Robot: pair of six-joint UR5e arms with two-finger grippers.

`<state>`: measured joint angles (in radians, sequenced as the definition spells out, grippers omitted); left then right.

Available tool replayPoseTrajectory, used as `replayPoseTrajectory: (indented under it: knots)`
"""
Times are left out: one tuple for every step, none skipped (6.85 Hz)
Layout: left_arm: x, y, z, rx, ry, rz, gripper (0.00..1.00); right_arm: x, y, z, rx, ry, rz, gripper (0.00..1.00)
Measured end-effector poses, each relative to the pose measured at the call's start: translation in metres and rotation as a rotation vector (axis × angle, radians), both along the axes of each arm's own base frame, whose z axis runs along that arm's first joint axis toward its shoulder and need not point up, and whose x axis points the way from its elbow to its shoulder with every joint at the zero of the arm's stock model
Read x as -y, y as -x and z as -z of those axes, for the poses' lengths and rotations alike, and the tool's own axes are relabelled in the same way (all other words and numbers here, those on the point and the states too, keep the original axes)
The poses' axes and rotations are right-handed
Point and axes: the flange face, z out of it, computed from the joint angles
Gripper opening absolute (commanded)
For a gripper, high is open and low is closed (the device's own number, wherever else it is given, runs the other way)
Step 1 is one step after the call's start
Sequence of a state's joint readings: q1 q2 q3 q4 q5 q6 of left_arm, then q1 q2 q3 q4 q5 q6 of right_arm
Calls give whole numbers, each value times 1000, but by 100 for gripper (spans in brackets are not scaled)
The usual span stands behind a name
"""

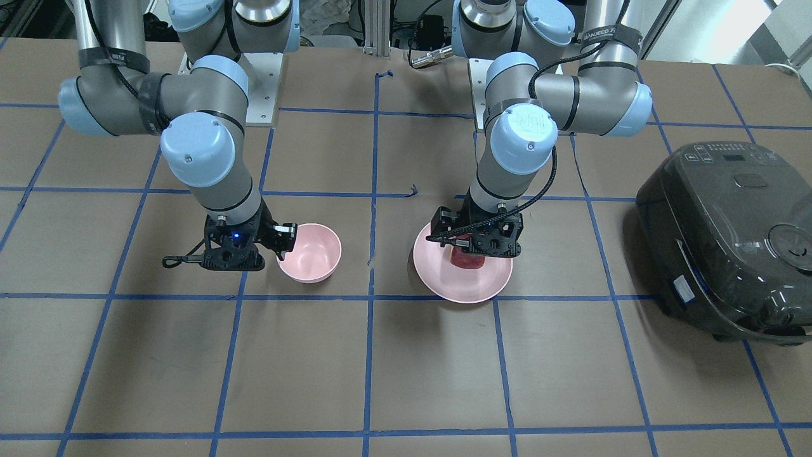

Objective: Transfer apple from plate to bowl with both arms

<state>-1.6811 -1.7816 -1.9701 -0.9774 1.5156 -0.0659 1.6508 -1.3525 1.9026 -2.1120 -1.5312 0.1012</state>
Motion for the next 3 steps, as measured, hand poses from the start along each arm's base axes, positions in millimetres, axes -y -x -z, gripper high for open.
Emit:
replayPoseTrajectory:
  knots:
    - [0, 1, 1, 0, 0, 1, 100, -4, 2, -44, -19, 30, -2, 100]
    - [0, 1, 2, -1, -2, 2, 100, -10, 3, -94, -27, 41, -3, 100]
    - [1, 3, 6, -1, -4, 4, 100, -13, 3, -139, -32, 37, -4, 100]
